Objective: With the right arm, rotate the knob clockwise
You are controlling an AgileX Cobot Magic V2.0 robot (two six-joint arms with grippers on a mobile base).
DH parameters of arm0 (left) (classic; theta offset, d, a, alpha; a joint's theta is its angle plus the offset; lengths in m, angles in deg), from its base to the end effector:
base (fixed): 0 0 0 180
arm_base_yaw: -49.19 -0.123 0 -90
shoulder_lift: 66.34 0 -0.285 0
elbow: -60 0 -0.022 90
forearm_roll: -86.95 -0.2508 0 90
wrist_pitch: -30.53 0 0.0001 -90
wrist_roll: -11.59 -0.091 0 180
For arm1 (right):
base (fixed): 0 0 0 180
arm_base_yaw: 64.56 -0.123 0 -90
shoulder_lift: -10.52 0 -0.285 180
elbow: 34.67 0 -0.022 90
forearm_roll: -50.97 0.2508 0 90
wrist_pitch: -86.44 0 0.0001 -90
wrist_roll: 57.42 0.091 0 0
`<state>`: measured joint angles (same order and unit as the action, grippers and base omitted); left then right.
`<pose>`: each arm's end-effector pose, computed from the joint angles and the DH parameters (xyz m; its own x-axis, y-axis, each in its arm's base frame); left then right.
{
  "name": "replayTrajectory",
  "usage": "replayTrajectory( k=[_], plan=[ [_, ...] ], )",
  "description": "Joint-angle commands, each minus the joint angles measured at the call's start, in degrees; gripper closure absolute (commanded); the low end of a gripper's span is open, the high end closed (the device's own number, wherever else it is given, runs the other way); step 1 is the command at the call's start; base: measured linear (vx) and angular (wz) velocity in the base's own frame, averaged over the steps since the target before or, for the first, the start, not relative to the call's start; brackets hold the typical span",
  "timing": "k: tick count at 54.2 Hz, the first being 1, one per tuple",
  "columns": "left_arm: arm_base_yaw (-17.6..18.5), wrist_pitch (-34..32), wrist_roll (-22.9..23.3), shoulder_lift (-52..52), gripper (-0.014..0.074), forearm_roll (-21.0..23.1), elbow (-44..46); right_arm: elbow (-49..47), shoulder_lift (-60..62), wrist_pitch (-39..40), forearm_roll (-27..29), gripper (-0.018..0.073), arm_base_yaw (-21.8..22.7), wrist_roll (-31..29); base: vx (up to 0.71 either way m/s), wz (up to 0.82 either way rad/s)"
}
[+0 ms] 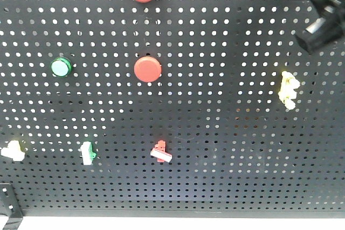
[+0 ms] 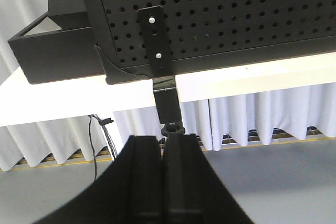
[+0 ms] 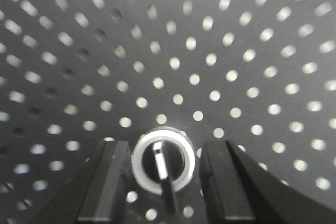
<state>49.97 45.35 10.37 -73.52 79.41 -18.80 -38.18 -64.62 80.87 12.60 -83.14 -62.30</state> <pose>0.0553 0.0023 0.1812 -0.1861 0.1505 -0.9709 0.0083 0.9884 0.1516 0.2351 0.0732 0.5203 0.3469 -0.6032 -0.7182 -0.0350 0.7569 -0.6526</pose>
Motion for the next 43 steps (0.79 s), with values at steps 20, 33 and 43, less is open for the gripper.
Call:
replayTrajectory(
  k=[20,33,43],
  plan=[
    [0.17,-4.46,0.08,0.93,0.0603,0.42,-1.54,-2.36,-0.12,-0.98,-3.76,0.0439,-0.13,-0.05,0.00,0.00],
    [0.17,-4.46,0.08,0.93,0.0603,0.42,-1.54,-2.36,-2.14,-0.69,-4.69,0.0437,-0.13,0.06,0.00,0.00],
    [0.17,-4.46,0.08,0.93,0.0603,0.42,-1.54,-2.36,-2.35,0.53,-4.25,0.0437,-0.13,9.53,0.00,0.00]
  ],
)
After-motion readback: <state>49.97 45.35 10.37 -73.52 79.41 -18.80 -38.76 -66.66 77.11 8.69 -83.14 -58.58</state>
